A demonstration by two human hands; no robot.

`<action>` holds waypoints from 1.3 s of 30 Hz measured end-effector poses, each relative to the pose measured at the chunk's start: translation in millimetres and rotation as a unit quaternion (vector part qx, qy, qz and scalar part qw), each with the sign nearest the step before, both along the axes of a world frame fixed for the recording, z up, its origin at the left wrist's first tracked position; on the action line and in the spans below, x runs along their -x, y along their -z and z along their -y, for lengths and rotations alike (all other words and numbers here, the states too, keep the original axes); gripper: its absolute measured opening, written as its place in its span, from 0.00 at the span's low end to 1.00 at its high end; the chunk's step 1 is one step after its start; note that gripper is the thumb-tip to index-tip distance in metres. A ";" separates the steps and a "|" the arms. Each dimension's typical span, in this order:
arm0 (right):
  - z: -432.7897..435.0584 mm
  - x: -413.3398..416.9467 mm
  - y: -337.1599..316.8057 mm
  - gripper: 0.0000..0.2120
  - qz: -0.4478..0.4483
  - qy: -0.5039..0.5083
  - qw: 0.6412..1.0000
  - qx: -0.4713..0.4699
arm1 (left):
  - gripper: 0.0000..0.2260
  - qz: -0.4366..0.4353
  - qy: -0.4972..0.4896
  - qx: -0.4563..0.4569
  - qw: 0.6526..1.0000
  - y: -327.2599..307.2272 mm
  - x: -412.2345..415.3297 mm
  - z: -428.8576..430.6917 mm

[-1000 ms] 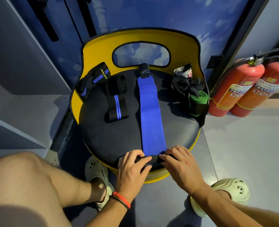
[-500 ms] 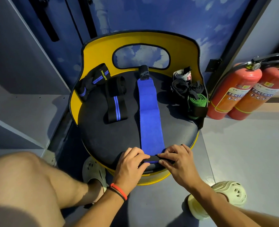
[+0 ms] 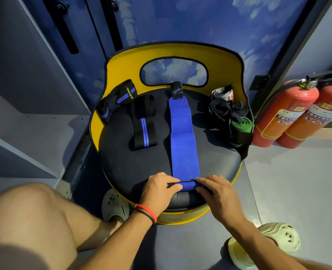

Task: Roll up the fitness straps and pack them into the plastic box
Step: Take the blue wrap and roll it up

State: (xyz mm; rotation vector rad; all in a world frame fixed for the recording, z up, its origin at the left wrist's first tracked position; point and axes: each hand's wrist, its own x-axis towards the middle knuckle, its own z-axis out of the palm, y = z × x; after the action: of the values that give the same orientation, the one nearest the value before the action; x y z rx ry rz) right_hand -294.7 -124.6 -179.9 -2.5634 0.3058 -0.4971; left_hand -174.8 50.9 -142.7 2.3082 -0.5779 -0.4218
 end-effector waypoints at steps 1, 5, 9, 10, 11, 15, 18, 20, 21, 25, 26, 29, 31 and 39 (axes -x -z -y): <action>1.0 -3.1 -2.5 0.14 -0.012 0.004 1.000 -0.011 | 0.11 -0.018 -0.027 0.009 0.999 -2.4 -1.3 1.8; 8.2 -14.6 -9.9 0.12 -0.062 0.023 0.996 -0.058 | 0.08 -0.031 -0.128 0.023 0.991 -1.1 2.7 8.3; 0.2 -21.0 -11.8 0.12 -0.088 0.056 0.990 -0.093 | 0.09 0.010 -0.167 0.064 0.984 6.3 15.6 14.6; -2.2 -22.3 -11.2 0.12 -0.091 0.068 0.989 -0.094 | 0.09 0.006 -0.176 0.065 0.982 5.4 18.2 16.0; -3.9 -23.8 -11.0 0.12 -0.096 0.079 0.987 -0.097 | 0.10 0.002 -0.186 0.066 0.980 4.7 20.3 17.4; -7.4 -25.8 -16.4 0.13 -0.094 0.130 0.974 -0.163 | 0.10 -0.020 -0.222 0.086 0.971 0.4 24.1 21.1; -9.2 -25.5 -18.2 0.11 -0.068 0.163 0.961 -0.210 | 0.08 -0.026 -0.227 0.091 0.969 2.3 23.8 21.7; -9.1 -24.9 -18.3 0.09 -0.061 0.151 0.967 -0.196 | 0.06 -0.026 -0.229 0.094 0.969 1.8 23.0 22.9; -8.0 -24.4 -16.6 0.09 -0.056 0.135 0.975 -0.167 | 0.05 -0.028 -0.227 0.094 0.969 2.0 21.8 23.6; -5.9 -16.1 -5.5 0.13 -0.022 0.042 0.999 -0.013 | 0.03 -0.040 -0.205 0.075 0.975 4.0 13.5 25.7; -5.5 -12.6 -2.4 0.15 -0.022 0.020 1.000 0.004 | 0.03 -0.042 -0.202 0.070 0.976 4.8 12.1 25.6; -0.7 -4.2 2.5 0.21 -0.033 -0.010 0.999 0.018 | 0.03 -0.033 -0.202 0.060 0.977 4.1 12.5 26.4; 3.9 -3.9 1.7 0.18 -0.034 -0.016 0.999 0.031 | 0.02 -0.017 -0.200 0.061 0.978 4.3 16.3 26.9; 12.5 -11.2 -9.4 0.16 -0.036 -0.023 0.999 0.001 | 0.16 0.043 -0.109 0.050 0.992 10.5 27.2 13.1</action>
State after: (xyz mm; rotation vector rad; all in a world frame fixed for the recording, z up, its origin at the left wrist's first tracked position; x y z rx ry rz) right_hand -283.5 -137.1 -170.5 -2.5877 0.2712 -0.3882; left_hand -201.9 37.8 -153.2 2.2707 -0.3724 -0.1863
